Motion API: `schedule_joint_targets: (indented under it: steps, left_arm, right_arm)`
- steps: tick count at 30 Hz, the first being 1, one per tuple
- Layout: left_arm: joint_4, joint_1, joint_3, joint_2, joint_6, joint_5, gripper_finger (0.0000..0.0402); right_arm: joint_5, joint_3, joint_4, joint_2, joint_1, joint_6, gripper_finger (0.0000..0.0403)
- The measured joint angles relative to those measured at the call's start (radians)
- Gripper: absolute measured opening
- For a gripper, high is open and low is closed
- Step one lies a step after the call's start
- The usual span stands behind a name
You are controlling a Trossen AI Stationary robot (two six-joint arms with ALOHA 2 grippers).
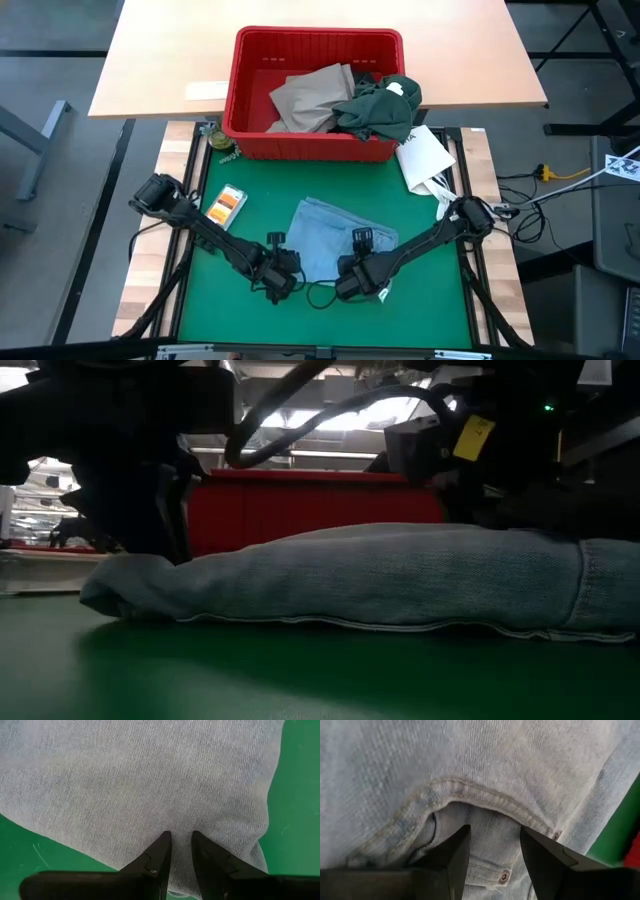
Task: Fold Laundry from Bin
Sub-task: Fold the blue pants
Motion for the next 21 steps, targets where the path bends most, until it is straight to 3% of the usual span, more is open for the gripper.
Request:
schedule_joint_targets:
  steps: [11,21]
  left_arm:
    - [-0.006,-0.029,-0.006,-0.019,-0.013,-0.020,0.0074]
    - [-0.012,-0.040,-0.010,-0.133,-0.013,0.015,0.0074]
  right_arm:
    - [-0.013,0.020,-0.048,-0.019,0.000,-0.004,0.0179]
    - [-0.006,0.156,-0.131,-0.040,0.010,-0.005,0.0179]
